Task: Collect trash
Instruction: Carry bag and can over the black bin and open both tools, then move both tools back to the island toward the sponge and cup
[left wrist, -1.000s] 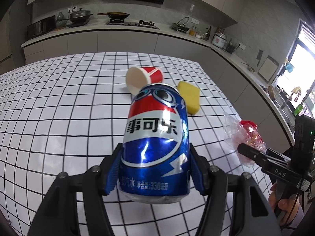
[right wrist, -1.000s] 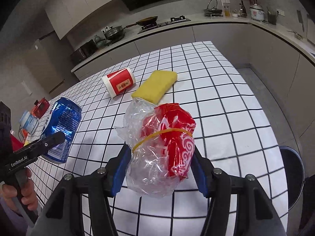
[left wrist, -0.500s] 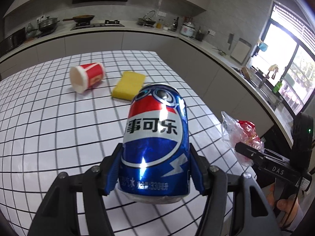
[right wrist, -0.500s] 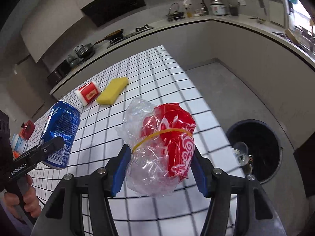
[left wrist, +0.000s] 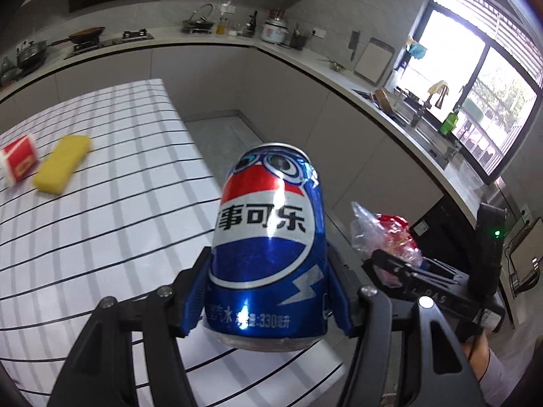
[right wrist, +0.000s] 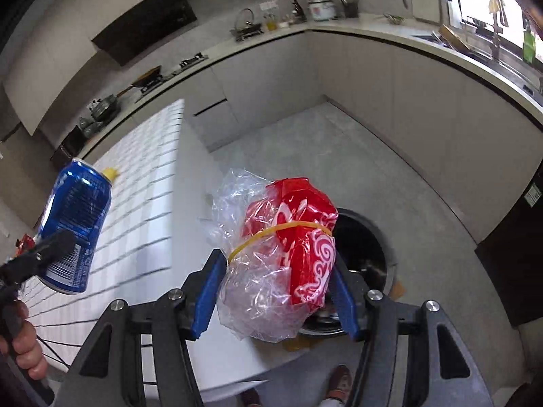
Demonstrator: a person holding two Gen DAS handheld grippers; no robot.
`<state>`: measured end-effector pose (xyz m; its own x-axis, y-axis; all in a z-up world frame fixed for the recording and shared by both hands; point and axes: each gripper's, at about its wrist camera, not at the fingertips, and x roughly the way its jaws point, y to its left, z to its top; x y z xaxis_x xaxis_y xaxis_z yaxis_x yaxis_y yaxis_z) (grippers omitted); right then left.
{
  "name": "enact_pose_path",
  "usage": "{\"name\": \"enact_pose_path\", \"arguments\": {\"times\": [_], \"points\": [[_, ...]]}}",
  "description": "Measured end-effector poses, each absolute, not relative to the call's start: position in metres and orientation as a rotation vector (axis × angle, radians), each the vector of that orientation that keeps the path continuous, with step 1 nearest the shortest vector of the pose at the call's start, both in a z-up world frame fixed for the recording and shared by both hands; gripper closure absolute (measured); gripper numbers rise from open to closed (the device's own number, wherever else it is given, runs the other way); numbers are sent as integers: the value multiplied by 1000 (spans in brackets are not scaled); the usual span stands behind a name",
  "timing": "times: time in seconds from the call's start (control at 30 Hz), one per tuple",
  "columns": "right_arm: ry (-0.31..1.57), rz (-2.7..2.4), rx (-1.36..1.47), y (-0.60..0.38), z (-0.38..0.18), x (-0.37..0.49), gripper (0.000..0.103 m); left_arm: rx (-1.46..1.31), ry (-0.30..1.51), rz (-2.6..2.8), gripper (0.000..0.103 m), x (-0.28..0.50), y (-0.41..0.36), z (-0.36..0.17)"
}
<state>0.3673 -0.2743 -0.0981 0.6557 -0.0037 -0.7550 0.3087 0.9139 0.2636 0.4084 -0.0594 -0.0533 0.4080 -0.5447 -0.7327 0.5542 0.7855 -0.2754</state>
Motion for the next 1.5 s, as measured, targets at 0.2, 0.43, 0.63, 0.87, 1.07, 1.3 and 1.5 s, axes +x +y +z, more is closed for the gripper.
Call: {"name": "enact_pose_path", "arguments": {"times": [0.2, 0.43, 0.63, 0.87, 1.07, 1.3, 1.5], "points": [[934, -152, 373, -327, -136, 379, 41, 29, 992, -681, 41, 408, -130, -77], [1023, -90, 408, -357, -180, 397, 41, 66, 1093, -616, 40, 411, -173, -109], [1096, -72, 426, -371, -207, 411, 32, 93, 1164, -551, 40, 415, -187, -129], [1065, -90, 462, -391, -211, 404, 29, 114, 1210, -526, 39, 420, -202, -138], [1006, -125, 506, -408, -192, 390, 29, 123, 1231, -533, 37, 421, -223, -136], [994, -133, 512, -406, -183, 382, 29, 111, 1198, -551, 37, 421, -223, -120], [979, -130, 510, -396, -172, 384, 29, 76, 1161, -562, 37, 417, -199, -98]]}}
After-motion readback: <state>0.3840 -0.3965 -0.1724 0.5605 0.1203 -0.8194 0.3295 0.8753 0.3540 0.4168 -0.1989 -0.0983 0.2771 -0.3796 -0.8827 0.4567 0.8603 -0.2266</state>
